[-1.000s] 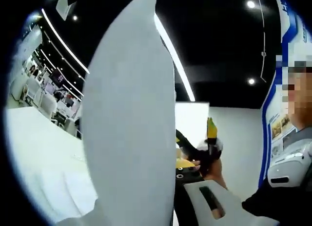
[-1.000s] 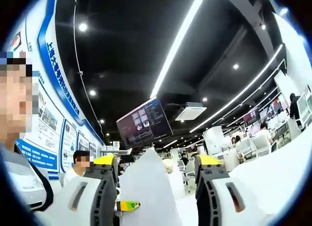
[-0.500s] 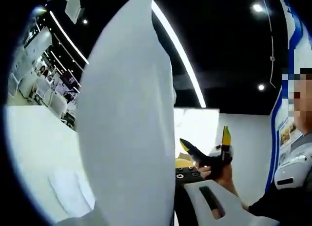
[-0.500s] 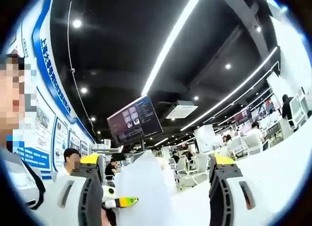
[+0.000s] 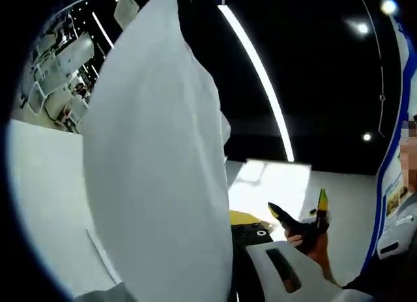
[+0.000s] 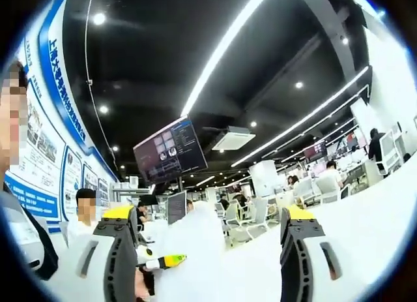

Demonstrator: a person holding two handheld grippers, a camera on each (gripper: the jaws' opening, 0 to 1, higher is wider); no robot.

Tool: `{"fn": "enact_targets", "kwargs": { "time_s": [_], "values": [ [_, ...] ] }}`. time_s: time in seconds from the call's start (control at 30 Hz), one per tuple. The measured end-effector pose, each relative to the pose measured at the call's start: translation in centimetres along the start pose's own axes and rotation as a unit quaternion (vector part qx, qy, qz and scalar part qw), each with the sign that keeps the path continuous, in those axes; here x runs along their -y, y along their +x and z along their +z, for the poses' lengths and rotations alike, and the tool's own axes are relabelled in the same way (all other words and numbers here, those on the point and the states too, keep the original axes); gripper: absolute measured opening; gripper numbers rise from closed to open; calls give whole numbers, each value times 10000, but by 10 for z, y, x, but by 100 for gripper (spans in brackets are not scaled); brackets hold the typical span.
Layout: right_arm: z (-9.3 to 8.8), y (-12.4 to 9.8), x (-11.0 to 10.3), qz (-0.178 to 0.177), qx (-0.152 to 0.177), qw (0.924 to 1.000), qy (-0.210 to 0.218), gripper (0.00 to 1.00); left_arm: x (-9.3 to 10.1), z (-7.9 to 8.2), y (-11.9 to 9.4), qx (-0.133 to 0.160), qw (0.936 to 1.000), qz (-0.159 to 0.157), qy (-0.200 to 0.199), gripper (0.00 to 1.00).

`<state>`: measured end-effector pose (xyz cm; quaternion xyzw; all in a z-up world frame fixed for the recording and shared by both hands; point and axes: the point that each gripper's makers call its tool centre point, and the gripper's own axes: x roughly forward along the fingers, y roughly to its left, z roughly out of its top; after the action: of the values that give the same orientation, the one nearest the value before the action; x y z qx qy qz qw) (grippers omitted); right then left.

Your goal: Organize the stack of printing papers by aligning and flattening the scattered papers on the table

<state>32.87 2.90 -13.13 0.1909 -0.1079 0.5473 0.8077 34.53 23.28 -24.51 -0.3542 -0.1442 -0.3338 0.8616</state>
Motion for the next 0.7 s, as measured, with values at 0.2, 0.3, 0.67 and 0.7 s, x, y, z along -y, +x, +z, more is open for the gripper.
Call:
{"fn": "enact_targets", "kwargs": {
  "time_s": [0.2, 0.3, 0.67, 0.7],
  "values": [
    [-2, 1, -3, -27, -13, 10000, 63, 85, -28, 1, -11, 147, 9991, 274, -299, 6],
    [-3, 1, -3, -26, -42, 10000, 70, 85, -39, 0, -15, 192, 9984, 412, -323, 6],
    [-7, -3, 1, -119, -178, 9998, 47, 85, -62, -1, -22, 378, 9957, 817, -226, 6],
    [-6, -3, 1, -122, -182, 9997, 48, 85, -63, -1, -22, 380, 9955, 839, -207, 6]
  ]
}}
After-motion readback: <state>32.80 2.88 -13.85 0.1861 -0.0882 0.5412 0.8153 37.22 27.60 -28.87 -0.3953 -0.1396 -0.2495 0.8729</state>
